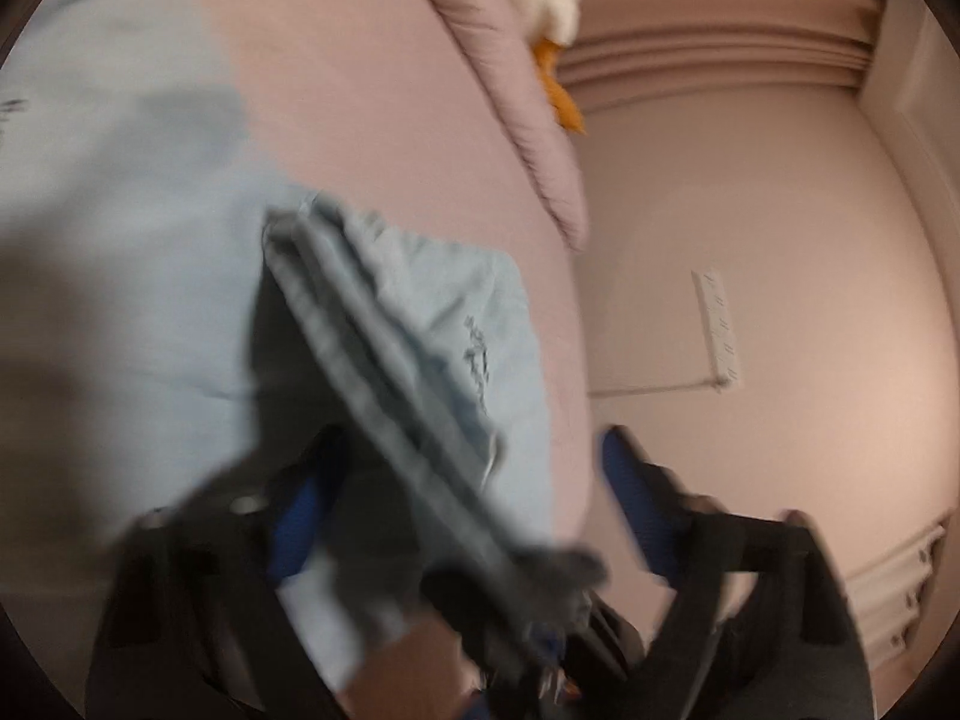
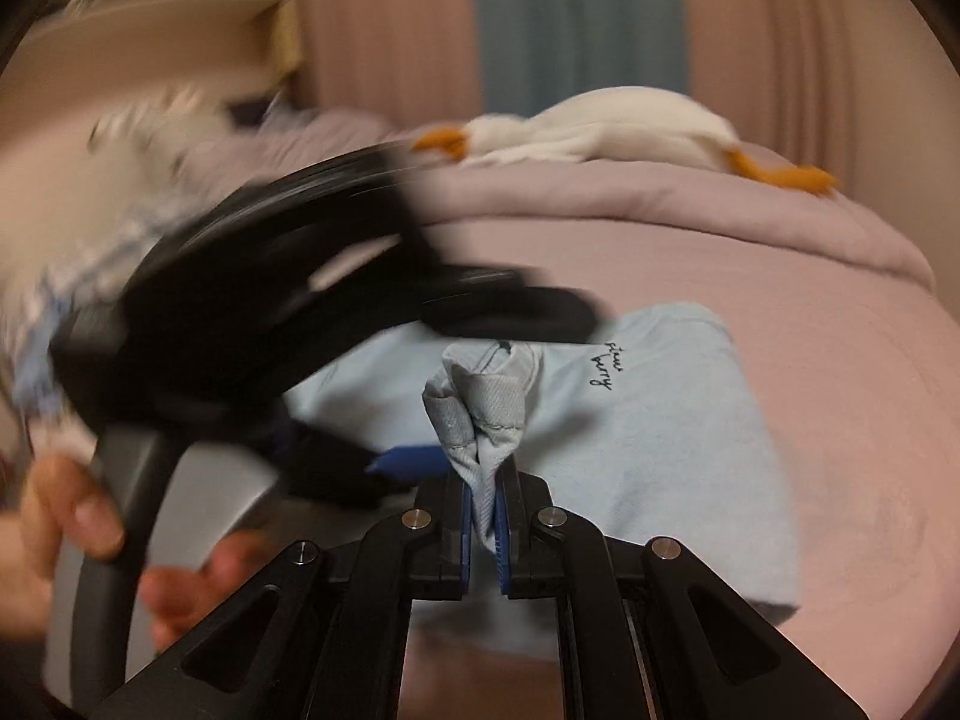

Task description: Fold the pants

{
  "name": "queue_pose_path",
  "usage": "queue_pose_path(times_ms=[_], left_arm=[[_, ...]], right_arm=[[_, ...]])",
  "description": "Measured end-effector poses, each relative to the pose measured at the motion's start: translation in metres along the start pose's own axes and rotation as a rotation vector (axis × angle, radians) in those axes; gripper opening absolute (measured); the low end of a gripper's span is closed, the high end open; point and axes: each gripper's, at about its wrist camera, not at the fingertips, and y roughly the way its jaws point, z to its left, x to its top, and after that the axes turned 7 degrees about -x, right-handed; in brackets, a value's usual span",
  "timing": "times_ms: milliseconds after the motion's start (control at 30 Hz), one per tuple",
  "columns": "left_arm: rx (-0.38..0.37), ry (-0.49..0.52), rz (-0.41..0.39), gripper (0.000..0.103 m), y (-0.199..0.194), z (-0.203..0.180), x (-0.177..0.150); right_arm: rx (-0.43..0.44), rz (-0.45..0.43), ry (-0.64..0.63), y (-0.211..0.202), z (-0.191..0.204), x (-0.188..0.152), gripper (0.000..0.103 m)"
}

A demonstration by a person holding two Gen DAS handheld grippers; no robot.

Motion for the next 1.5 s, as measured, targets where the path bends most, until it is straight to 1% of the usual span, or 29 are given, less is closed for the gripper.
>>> queue_pose_path(times_ms=[33, 67, 133, 267, 333, 367, 400, 433, 467, 500, 567, 633, 700, 767, 800, 833, 867, 933, 967, 1000, 1067, 1100, 1133, 1167, 1200, 1267, 1367, 1433, 1500], left_arm=[[0.018, 0.008, -0.002, 0.031, -0.003, 0.002, 0.002], [0.040, 0.019, -0.010, 0.017, -0.010, 0.002, 0.004], [0.048, 0.061, -0.044, 0.011, -0.024, -0.003, 0.008], [0.071, 0.177, -0.095, 0.010, -0.053, -0.019, 0.008], [0.128, 0.218, -0.092, 0.011, -0.065, -0.022, 0.010], [0.175, 0.218, -0.087, 0.013, -0.063, -0.016, 0.014], [0.233, 0.218, -0.094, 0.016, -0.066, -0.012, 0.015], [0.283, 0.221, -0.101, 0.025, -0.069, -0.005, 0.016], [0.333, 0.225, -0.115, 0.035, -0.075, 0.001, 0.016], [0.383, 0.218, -0.137, 0.036, -0.085, 0.008, 0.017], [0.386, 0.191, -0.166, 0.036, -0.101, 0.017, 0.018], [0.413, 0.210, -0.192, 0.036, -0.117, 0.015, 0.018], [0.421, 0.260, -0.198, 0.036, -0.123, 0.004, 0.017], [0.393, 0.330, -0.182, 0.036, -0.120, -0.013, 0.011], [0.373, 0.363, -0.167, 0.036, -0.110, -0.022, 0.008], [0.348, 0.391, -0.146, 0.036, -0.101, -0.031, 0.005], [0.313, 0.413, -0.117, 0.036, -0.090, -0.038, 0.001], [0.264, 0.441, -0.064, 0.036, -0.070, -0.046, -0.008], [0.263, 0.459, -0.029, 0.035, -0.053, -0.049, -0.013], [0.276, 0.476, -0.003, 0.034, -0.038, -0.049, -0.016], [0.351, 0.498, 0.031, 0.034, -0.021, -0.039, -0.020], [0.407, 0.494, 0.040, 0.034, -0.015, -0.030, -0.020], [0.465, 0.474, 0.048, 0.028, -0.015, -0.019, -0.021], [0.486, 0.455, 0.042, 0.004, -0.020, -0.009, -0.021], [0.500, 0.442, 0.005, 0.002, -0.035, 0.001, -0.020], [0.470, 0.406, -0.024, 0.003, -0.052, 0.010, -0.016], [0.447, 0.400, -0.047, 0.003, -0.067, 0.014, -0.018], [0.466, 0.409, -0.061, 0.003, -0.068, 0.010, -0.021], [0.462, 0.399, -0.066, 0.003, -0.066, 0.012, -0.027]], right_arm=[[-0.008, 0.009, -0.036, 0.001, 0.008, -0.003, 0.008], [-0.016, 0.017, -0.070, -0.002, 0.015, -0.008, 0.008], [-0.035, 0.008, -0.122, -0.003, 0.025, -0.004, 0.008], [0.000, -0.030, -0.123, -0.008, 0.032, 0.010, 0.008], [0.025, -0.033, -0.140, -0.004, 0.041, 0.016, 0.008], [0.033, -0.025, -0.153, 0.006, 0.052, 0.018, 0.008], [0.041, -0.007, -0.166, 0.011, 0.056, 0.017, 0.012], [0.064, 0.031, -0.177, 0.018, 0.062, 0.012, 0.019], [0.101, 0.073, -0.165, 0.024, 0.066, 0.007, 0.034], [0.140, 0.103, -0.143, 0.028, 0.067, 0.003, 0.043], [0.256, 0.150, -0.082, 0.029, 0.064, -0.005, 0.044], [0.310, 0.155, -0.034, 0.020, 0.052, -0.006, 0.044], [0.370, 0.139, 0.064, 0.007, 0.025, 0.001, 0.044], [0.356, 0.109, 0.137, -0.003, -0.005, 0.010, 0.044], [0.320, 0.095, 0.166, -0.007, -0.021, 0.016, 0.044], [0.274, 0.093, 0.175, -0.008, -0.031, 0.021, 0.044], [0.184, 0.093, 0.161, -0.007, -0.043, 0.026, 0.042], [0.036, 0.123, 0.108, 0.003, -0.056, 0.030, 0.033], [-0.014, 0.147, 0.089, 0.012, -0.063, 0.029, 0.028], [-0.035, 0.177, 0.081, 0.020, -0.067, 0.027, 0.027], [-0.050, 0.266, 0.069, 0.044, -0.069, 0.015, 0.027], [-0.054, 0.330, 0.052, 0.058, -0.069, 0.006, 0.027], [-0.056, 0.359, 0.033, 0.065, -0.067, 0.000, 0.027], [-0.065, 0.339, 0.003, 0.060, -0.063, -0.004, 0.027], [-0.073, 0.341, -0.020, 0.058, -0.060, -0.002, 0.027], [-0.078, 0.328, -0.032, 0.052, -0.057, 0.005, 0.027], [0.008, 0.257, -0.100, 0.043, -0.038, 0.017, 0.027], [0.074, 0.245, -0.141, 0.054, -0.024, 0.026, 0.022], [0.113, 0.245, -0.182, 0.071, -0.010, 0.033, 0.016]])
